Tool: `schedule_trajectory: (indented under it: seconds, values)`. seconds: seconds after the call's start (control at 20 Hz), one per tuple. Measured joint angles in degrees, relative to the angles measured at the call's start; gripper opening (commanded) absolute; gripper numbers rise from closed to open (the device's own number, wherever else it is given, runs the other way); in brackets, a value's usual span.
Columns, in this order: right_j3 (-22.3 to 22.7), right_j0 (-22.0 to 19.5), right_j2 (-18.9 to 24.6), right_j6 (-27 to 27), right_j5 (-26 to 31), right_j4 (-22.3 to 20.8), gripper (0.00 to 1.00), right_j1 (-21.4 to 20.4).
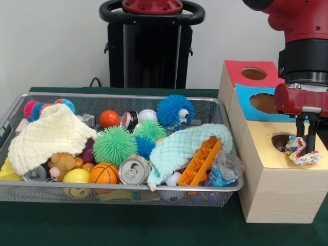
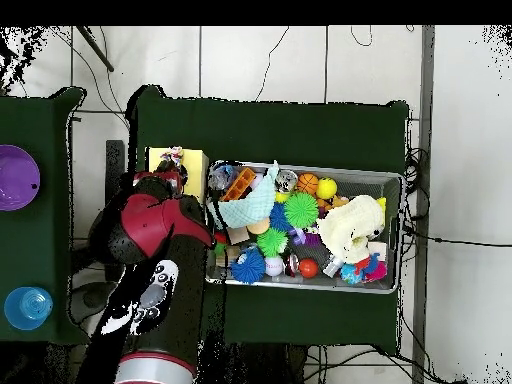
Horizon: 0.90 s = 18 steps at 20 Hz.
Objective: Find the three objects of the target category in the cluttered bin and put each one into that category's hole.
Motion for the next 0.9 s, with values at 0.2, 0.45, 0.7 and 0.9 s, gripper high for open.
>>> schedule_trajectory:
  seconds: [0.2, 0.45, 0.7, 0.9]
  values:
    - [-0.4, 0.7, -1.0, 0.0, 0.0, 1.0, 0.0, 0.5]
    - [-0.5, 0.4, -0.9, 0.0, 0.0, 1.7, 0.0, 0.7]
    - [-0.7, -0.2, -0.2, 0.0, 1.3, 2.2, 0.0, 0.5]
    - [-1.6, -0.1, -0.2, 0.0, 4.3, 3.8, 0.0, 0.5]
